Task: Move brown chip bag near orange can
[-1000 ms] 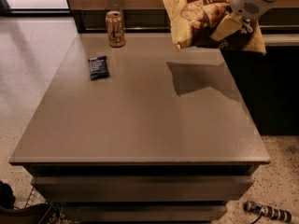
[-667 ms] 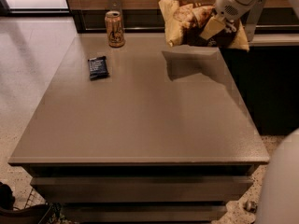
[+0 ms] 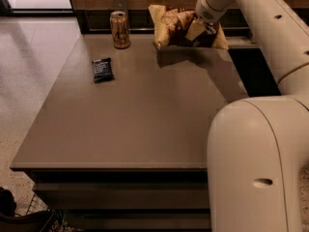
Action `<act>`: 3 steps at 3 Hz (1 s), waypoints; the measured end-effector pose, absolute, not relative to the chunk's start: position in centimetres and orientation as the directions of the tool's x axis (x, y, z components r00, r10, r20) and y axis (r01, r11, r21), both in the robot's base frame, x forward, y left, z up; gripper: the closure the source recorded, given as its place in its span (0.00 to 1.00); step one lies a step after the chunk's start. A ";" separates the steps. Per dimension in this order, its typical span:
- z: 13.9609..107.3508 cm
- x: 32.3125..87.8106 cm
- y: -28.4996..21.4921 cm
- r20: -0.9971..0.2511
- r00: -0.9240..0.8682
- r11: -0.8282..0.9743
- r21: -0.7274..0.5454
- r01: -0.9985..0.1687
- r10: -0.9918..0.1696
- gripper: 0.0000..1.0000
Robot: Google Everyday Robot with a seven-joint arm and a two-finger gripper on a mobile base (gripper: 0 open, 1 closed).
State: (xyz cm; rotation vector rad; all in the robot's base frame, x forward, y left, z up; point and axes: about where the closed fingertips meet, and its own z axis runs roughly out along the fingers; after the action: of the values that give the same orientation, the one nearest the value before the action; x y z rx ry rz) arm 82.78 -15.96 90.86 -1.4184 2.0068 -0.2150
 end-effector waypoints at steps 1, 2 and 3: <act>90.1 85.9 -14.6 -0.460 -0.179 0.423 -0.508 -0.750 -0.870 1.00; 90.7 87.1 -13.5 -0.493 -0.157 0.437 -0.525 -0.731 -0.856 1.00; 89.7 87.9 -10.4 -0.505 -0.129 0.419 -0.517 -0.746 -0.854 0.91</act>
Offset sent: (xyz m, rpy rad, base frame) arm 0.0585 0.0350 0.0156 0.1078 -0.1542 -0.0059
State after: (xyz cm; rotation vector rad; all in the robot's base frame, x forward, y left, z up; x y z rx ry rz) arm 87.93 -10.36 89.69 -1.3610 1.9040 -0.1761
